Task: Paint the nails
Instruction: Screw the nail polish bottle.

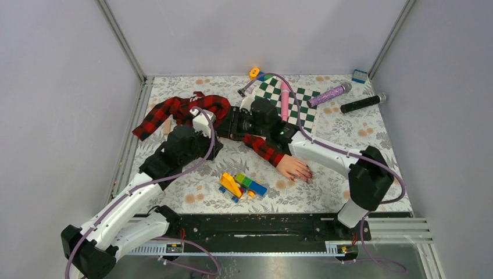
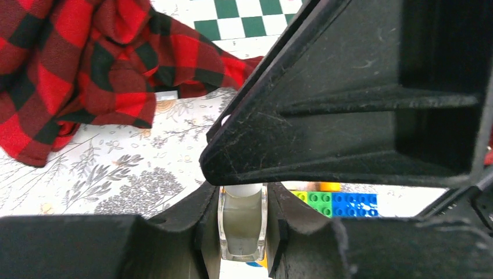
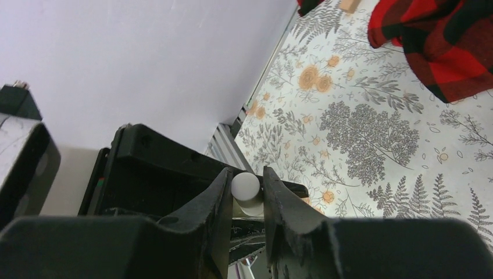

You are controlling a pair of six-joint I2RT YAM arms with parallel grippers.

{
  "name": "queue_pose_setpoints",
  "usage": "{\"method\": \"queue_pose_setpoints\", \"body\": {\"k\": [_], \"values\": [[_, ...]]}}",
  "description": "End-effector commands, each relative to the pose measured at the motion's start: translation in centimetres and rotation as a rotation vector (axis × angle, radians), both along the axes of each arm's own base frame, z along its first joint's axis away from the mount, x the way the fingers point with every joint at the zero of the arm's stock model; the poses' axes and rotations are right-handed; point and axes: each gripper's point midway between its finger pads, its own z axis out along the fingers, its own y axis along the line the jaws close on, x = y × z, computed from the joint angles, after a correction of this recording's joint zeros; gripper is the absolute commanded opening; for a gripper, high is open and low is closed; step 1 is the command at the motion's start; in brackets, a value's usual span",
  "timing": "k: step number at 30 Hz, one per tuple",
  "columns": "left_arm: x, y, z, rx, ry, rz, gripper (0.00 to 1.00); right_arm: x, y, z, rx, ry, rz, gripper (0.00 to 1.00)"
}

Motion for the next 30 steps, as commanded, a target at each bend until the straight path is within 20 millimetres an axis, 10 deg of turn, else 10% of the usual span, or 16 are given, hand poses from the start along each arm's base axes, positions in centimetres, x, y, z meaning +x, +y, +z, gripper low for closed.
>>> {"method": "queue_pose_setpoints", "body": {"k": [1, 13, 21, 30], "values": [[5.8, 3.0, 7.8, -0.049, -0.294, 0.266, 0.00, -5.9, 1.8, -2.7, -0.089, 0.244, 0.103, 0.00], [6.1, 2.8, 6.6, 0.009, -0.269, 0.274, 0.00, -3.9, 2.1, -0.7, -0.072, 0.155, -0.003, 0.01], [5.0, 0.9, 7.6, -0.015, -0.297, 0.158, 0.00, -1.4, -0.7, 2.8, -0.149, -0.107, -0.059, 0.40], [4.0, -1.7, 7.6, -0.039, -0.295, 0.009, 0.00, 2.4, -6.5, 8.0, -0.120, -0.340, -0.138, 0.60]]}}
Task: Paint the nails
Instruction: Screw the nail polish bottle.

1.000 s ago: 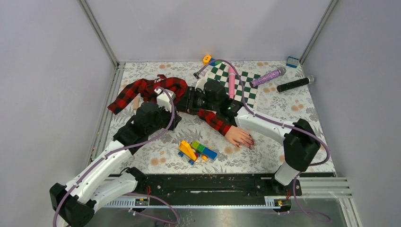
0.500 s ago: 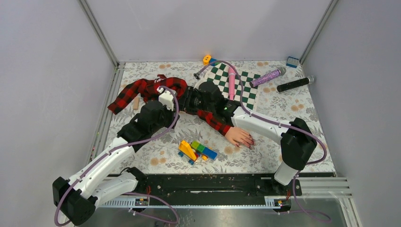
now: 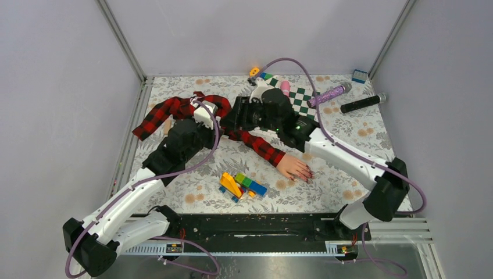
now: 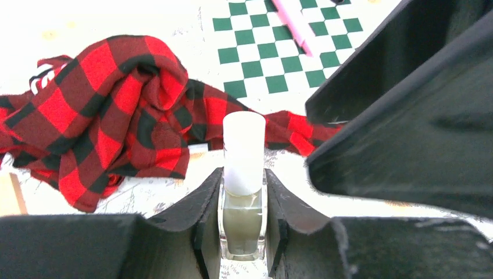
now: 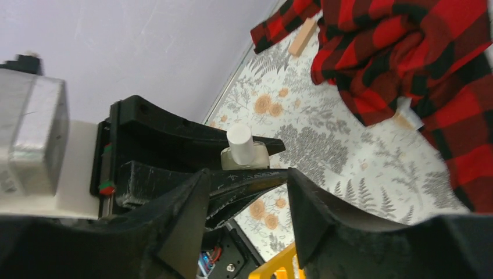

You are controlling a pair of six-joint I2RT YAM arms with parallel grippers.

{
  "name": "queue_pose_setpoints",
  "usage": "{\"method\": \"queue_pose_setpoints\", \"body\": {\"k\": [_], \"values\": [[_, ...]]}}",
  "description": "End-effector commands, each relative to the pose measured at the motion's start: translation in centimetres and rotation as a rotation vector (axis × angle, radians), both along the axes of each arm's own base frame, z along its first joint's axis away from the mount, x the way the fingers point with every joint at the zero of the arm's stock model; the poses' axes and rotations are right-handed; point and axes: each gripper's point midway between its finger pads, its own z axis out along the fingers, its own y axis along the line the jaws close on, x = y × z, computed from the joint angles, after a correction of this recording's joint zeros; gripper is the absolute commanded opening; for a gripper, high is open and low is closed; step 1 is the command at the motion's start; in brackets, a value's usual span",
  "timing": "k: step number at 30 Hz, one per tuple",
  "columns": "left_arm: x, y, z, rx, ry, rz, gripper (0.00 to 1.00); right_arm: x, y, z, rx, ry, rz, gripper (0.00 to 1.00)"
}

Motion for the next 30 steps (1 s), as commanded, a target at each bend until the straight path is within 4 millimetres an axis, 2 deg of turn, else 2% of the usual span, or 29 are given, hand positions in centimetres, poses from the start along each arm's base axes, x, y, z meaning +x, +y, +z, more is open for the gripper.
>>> {"method": "queue_pose_setpoints", "body": {"k": [1, 6, 11, 13, 15, 19, 24, 30], "values": [[0.4, -2.0, 5.0, -0.093, -0.133, -0.083, 0.00, 0.9, -3.9, 4.8, 0.012, -0.196, 0.006, 0.62], [-1.2, -4.2, 5.9, -0.162, -0.139, -0.232, 0.00, 1.8, -8.5, 6.2, 0.036, -0.262, -0.045, 0.67], [-5.0, -7.9, 7.6, -0.275, -0.129, -0.521, 0.00, -0.1, -10.6, 8.7, 0.135, -0.385, 0.040, 0.70], [-6.6, -9.3, 8.2, -0.315, -0.113, -0.645, 0.00, -1.9, -10.6, 9.9, 0.191, -0.466, 0.131, 0.70], [-8.8, -10.4, 9.0, -0.359, -0.102, -0.791, 0.00, -4.9, -10.3, 11.0, 0.259, -0.545, 0.278, 0.69], [-11.9, -11.2, 10.3, -0.436, -0.065, -0.989, 0.00, -9.0, -10.0, 13.8, 0.414, -0.629, 0.475, 0.66], [-14.0, -11.5, 11.1, -0.486, -0.009, -1.129, 0.00, -11.7, -9.9, 15.3, 0.538, -0.617, 0.629, 0.64], [-15.3, -11.6, 11.9, -0.548, 0.023, -1.218, 0.00, -13.5, -8.7, 14.9, 0.569, -0.561, 0.759, 0.67]]}}
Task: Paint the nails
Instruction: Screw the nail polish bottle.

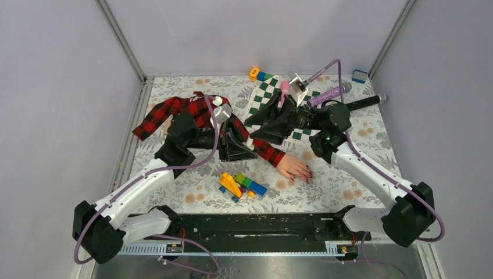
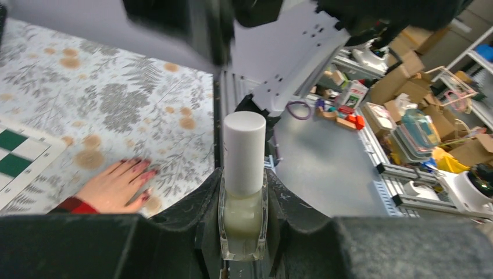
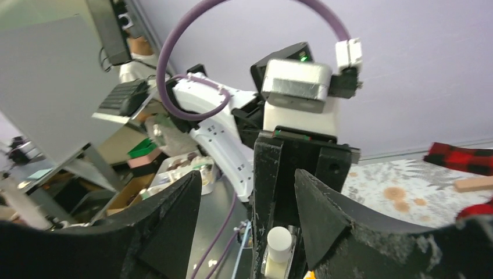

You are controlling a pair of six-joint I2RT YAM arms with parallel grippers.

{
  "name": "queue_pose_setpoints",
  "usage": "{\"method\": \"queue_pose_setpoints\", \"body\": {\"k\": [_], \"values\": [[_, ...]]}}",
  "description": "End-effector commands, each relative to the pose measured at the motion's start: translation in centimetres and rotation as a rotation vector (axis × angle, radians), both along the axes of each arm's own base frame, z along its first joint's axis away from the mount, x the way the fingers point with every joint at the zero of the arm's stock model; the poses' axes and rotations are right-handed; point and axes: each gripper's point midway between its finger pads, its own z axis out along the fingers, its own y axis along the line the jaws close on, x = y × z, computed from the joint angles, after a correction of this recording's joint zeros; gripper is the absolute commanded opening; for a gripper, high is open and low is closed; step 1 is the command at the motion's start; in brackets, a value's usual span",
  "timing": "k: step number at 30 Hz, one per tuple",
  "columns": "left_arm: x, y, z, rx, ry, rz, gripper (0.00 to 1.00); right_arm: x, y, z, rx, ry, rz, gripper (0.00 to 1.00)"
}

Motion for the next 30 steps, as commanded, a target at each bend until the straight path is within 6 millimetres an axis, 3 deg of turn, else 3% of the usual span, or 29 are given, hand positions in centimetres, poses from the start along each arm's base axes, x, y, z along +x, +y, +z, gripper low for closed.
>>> {"method": "queue_pose_setpoints", "body": {"k": [1, 7, 22, 25, 28, 30], "values": [[-2.5, 0.3, 3.3, -0.094, -0.068, -0.150, 0.00, -3.3, 0.3, 0.8, 0.015, -0.066, 0.169, 0.67], [-2.9, 0.5, 3.9, -0.118, -0.079, -0.166, 0.00, -3.3, 0.7, 0.3, 0.008, -0.043, 0.203, 0.67], [-2.5, 0.5, 4.8, -0.166, -0.077, -0.123, 0.00, -3.8, 1.5, -1.0, -0.040, 0.014, 0.278, 0.43], [-2.3, 0.6, 5.0, -0.172, -0.080, -0.109, 0.00, -3.7, 1.6, -1.1, -0.049, 0.034, 0.289, 0.31], [-1.8, 0.7, 5.1, -0.182, -0.080, -0.077, 0.00, -3.8, 1.8, -1.3, -0.066, 0.051, 0.313, 0.06], [-1.1, 1.0, 5.2, -0.192, -0.078, -0.038, 0.00, -3.9, 1.9, -1.5, -0.073, 0.059, 0.322, 0.00]]}}
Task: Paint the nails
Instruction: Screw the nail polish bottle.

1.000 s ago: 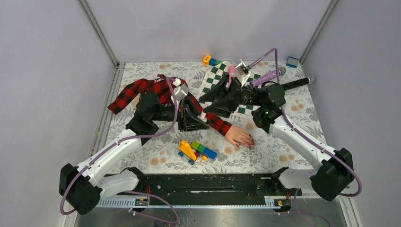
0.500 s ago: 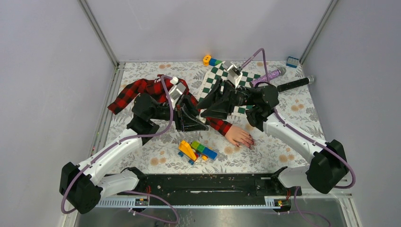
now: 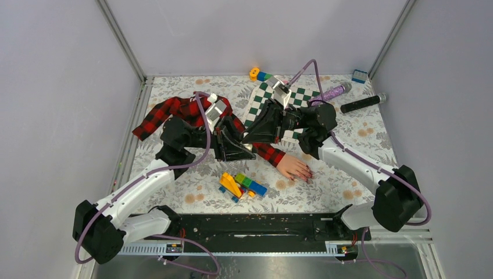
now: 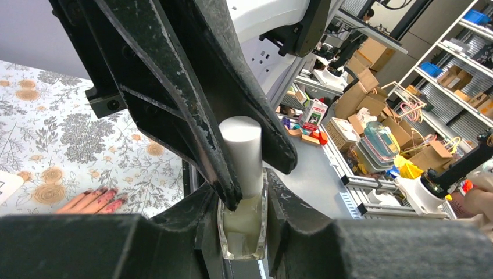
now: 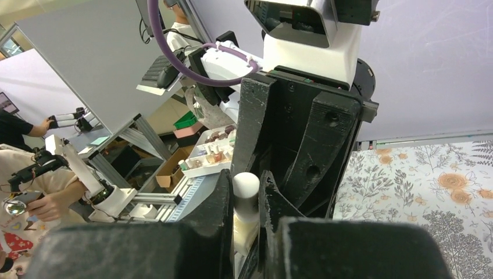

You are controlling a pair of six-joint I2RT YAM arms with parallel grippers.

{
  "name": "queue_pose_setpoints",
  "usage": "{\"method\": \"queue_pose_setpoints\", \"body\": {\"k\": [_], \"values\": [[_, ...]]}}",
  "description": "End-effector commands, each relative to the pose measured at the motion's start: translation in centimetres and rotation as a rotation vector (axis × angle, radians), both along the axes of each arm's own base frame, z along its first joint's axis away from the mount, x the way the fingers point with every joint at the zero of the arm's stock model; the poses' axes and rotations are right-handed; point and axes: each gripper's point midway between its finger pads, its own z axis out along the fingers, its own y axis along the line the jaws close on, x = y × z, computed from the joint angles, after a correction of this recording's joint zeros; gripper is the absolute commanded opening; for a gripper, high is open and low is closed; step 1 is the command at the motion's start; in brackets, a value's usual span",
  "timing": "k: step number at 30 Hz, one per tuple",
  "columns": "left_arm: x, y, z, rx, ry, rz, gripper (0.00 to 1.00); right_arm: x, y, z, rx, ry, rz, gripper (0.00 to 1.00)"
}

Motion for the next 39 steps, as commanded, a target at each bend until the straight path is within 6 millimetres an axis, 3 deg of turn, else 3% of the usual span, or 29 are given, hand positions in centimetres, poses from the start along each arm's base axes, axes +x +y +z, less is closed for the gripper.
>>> {"method": "queue_pose_setpoints", "body": {"k": [1, 5, 8, 13, 19, 24, 27, 32, 39], "values": [[1.5, 0.8, 1.7, -0.081, -0.095, 0.109, 0.00, -1.7, -0.2, 1.2, -0.011, 0.001, 0.081, 0.00], [3.7, 1.5, 1.8, -0.085, -0.089, 0.235, 0.00, -0.9, 0.3, 0.0, -0.039, 0.053, 0.048, 0.00], [5.8, 2.2, 1.0, -0.048, -0.087, 0.366, 0.00, 0.2, 1.2, -2.0, -0.106, 0.108, -0.008, 0.00], [9.5, 3.9, -0.5, 0.040, -0.084, 0.623, 0.00, 1.3, 3.1, -7.8, -0.369, 0.155, -0.173, 0.00], [13.4, 7.3, -2.4, 0.144, -0.042, 0.937, 0.00, 2.6, 5.2, -13.1, -0.595, 0.430, -0.270, 0.00], [15.6, 9.8, -4.7, 0.255, -0.002, 1.123, 0.00, 4.3, 7.2, -18.0, -0.742, 0.669, -0.447, 0.00], [16.1, 10.8, -6.0, 0.333, -0.016, 1.215, 0.00, 5.3, 8.4, -18.9, -0.744, 0.731, -0.541, 0.00], [16.4, 11.4, -8.0, 0.451, -0.052, 1.316, 0.00, 7.1, 11.4, -18.0, -0.691, 0.757, -0.612, 0.00], [16.6, 10.9, -9.5, 0.534, -0.072, 1.330, 0.00, 7.3, 13.4, -17.7, -0.676, 0.812, -0.630, 0.00]]}}
